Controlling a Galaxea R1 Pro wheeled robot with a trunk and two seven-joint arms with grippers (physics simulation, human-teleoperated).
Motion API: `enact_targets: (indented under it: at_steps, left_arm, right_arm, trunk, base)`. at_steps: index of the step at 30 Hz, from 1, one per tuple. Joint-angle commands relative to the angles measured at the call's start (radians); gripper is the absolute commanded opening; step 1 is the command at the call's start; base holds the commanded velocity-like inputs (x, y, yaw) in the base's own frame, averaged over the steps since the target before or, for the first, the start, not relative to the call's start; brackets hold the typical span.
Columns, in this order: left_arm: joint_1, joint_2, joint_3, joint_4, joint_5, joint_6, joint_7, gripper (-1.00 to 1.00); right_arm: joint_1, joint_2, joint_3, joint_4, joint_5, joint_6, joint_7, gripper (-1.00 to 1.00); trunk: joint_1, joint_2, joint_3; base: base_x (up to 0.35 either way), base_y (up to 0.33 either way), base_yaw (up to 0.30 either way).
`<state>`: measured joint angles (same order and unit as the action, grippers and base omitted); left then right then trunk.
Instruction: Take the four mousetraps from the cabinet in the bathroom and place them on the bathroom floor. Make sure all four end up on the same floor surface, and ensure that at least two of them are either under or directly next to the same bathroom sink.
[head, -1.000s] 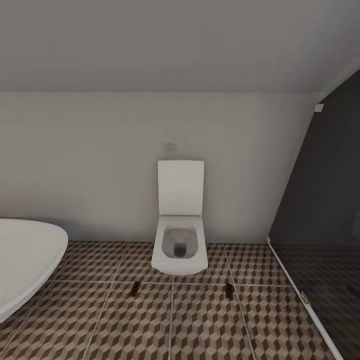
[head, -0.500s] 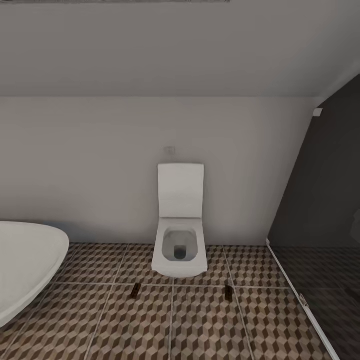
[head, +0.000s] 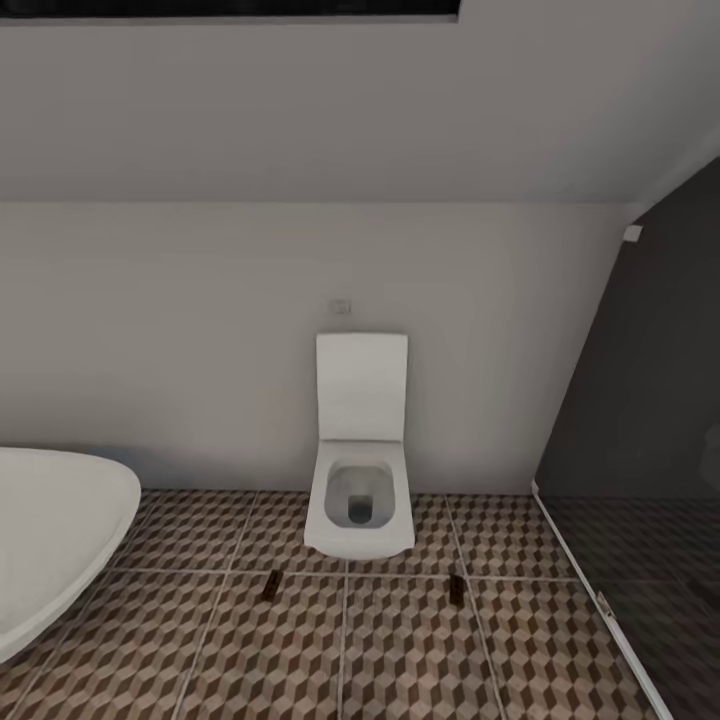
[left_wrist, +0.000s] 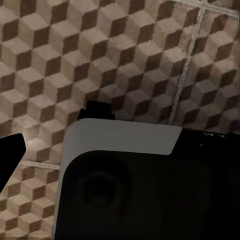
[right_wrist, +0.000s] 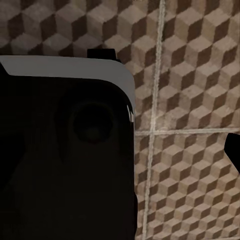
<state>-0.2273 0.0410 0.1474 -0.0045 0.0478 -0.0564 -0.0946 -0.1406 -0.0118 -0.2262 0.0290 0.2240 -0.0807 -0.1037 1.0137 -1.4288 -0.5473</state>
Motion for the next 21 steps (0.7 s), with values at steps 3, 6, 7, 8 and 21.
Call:
enact_targets:
  at_steps: [3,6,7,8,21]
  left_arm:
    - [0.008,-0.004,0.005,0.001,-0.003,-0.009,-0.005,1.0]
    - [0.011,-0.007,0.005,0.001,-0.007,-0.018,-0.005,1.0]
    - [0.013,-0.008,0.005,0.001,-0.008,-0.025,-0.005,1.0]
    - [0.014,-0.008,0.005,0.001,-0.009,-0.031,-0.005,1.0]
    - [0.018,-0.01,0.005,0.0,-0.011,-0.06,-0.004,1.0]
  right_arm:
    - [0.0,0.0,-0.009,0.003,0.01,-0.01,-0.004,1.0]
    - [0.0,0.001,-0.009,0.003,0.01,-0.012,-0.004,1.0]
    - [0.0,0.001,-0.009,0.003,0.01,-0.013,-0.004,1.0]
    - [0.001,0.001,-0.009,0.003,0.01,-0.013,-0.004,1.0]
    - [0.001,0.0,-0.01,0.003,0.006,-0.019,0.004,1.0]
  trunk:
    - [-0.012,0.021,0.009]
    - [-0.023,0.042,0.018]
    - [-0.027,0.049,0.021]
    - [-0.031,0.056,0.024]
    - [-0.035,0.063,0.027]
  base:
    - [0.0,0.0,0.0]
    - [0.0,0.0,0.0]
    - [0.0,0.0,0.0]
    - [0.0,0.0,0.0]
    - [0.0,0.0,0.0]
